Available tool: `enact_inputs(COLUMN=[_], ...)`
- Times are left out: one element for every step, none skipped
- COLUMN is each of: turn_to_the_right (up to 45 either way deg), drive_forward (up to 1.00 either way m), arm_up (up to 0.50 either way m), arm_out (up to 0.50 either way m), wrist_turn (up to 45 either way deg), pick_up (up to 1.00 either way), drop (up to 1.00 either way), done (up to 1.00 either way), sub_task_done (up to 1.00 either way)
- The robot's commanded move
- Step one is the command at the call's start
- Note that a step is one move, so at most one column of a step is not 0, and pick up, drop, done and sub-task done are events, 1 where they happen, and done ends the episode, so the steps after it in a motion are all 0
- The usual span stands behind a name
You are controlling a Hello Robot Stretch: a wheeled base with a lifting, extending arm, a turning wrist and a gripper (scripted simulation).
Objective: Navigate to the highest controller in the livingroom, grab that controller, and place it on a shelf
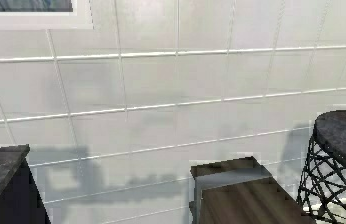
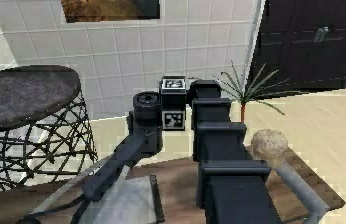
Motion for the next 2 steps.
enact_inputs(turn_to_the_right=[0.0, 0.0], drive_forward=[0.0, 0.0], arm_up=[0.0, 0.0], arm_out=[0.0, 0.0], wrist_turn=[45.0, 45.0], pick_up=[0.0, 0.0], drop=[0.0, 0.0], done=[0.0, 0.0], sub_task_done=[0.0, 0.0])
